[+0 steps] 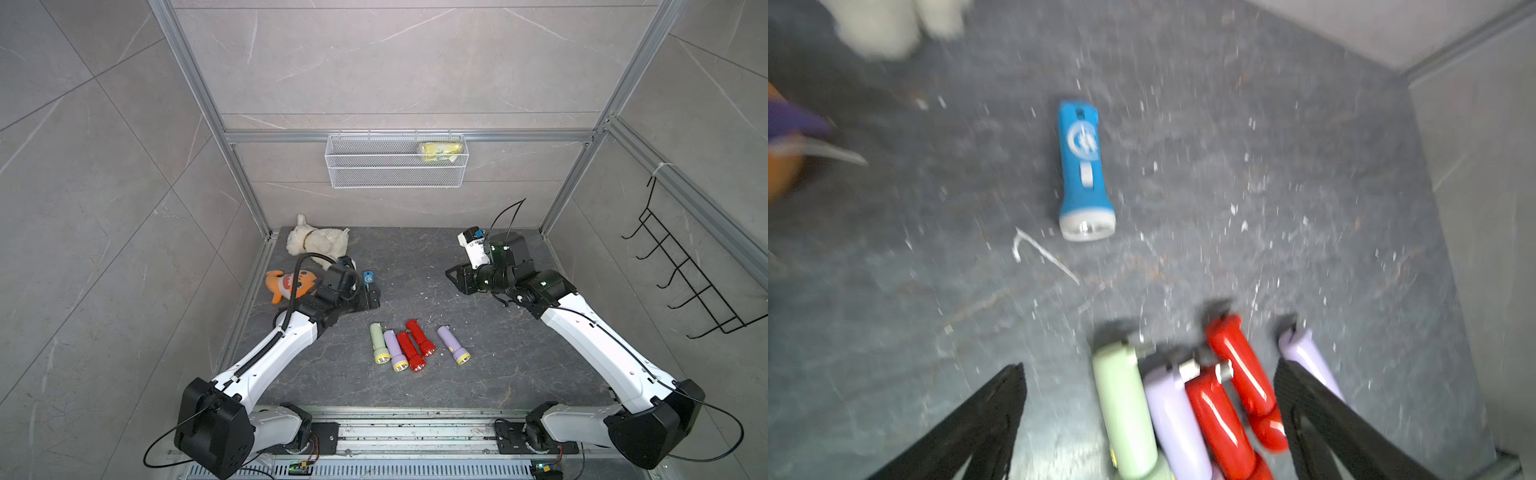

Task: Close the plug at the bottom of the flashlight
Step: Pick up the flashlight from the center of the board.

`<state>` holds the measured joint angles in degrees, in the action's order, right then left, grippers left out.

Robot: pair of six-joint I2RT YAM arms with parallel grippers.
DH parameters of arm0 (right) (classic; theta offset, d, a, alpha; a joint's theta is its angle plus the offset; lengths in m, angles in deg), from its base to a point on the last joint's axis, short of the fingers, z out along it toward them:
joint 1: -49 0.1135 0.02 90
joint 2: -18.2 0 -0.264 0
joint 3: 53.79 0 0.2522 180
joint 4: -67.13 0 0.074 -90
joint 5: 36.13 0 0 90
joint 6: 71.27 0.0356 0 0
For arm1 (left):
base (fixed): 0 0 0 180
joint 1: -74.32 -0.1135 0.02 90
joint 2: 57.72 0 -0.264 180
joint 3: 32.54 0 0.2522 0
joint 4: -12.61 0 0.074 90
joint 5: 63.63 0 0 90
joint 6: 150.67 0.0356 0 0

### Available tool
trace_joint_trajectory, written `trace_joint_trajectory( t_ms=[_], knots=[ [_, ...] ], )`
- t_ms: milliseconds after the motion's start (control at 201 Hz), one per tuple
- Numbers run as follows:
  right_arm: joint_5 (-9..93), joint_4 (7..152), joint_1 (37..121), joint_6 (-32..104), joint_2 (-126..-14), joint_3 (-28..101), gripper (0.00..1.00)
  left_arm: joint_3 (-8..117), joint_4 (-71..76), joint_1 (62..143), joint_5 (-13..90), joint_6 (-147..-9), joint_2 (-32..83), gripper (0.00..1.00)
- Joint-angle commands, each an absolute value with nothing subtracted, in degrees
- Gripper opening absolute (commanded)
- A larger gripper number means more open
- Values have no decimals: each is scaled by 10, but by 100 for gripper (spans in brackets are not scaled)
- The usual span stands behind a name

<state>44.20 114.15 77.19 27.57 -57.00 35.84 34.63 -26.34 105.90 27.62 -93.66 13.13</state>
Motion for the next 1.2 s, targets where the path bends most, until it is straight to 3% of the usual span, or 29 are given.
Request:
trace_joint_trajectory(
  t_ms=[0, 110, 239, 443, 767, 896, 1010, 1195],
  knots=[
    [433, 1147, 783, 284, -582, 377, 41, 305, -317, 1105, 298, -1011, 88, 97],
    [429, 1147, 794, 283, -583, 367, 41, 253, -325, 1136, 291, -1041, 80, 96],
    [425, 1147, 797, 281, -574, 356, 41, 226, -347, 1180, 260, -1063, 90, 80],
    [416, 1136, 798, 281, -568, 342, 41, 219, -336, 1188, 215, -1072, 102, 83],
    [421, 1138, 798, 271, -565, 327, 41, 331, -336, 1186, 177, -1049, 286, 77],
    [422, 1142, 798, 267, -573, 325, 41, 330, -322, 1186, 190, -1054, 312, 68],
    [419, 1136, 798, 268, -581, 322, 41, 313, -320, 1186, 193, -1057, 309, 48],
    [406, 1120, 798, 276, -595, 316, 41, 270, -292, 1186, 188, -999, 270, 48]
  ],
)
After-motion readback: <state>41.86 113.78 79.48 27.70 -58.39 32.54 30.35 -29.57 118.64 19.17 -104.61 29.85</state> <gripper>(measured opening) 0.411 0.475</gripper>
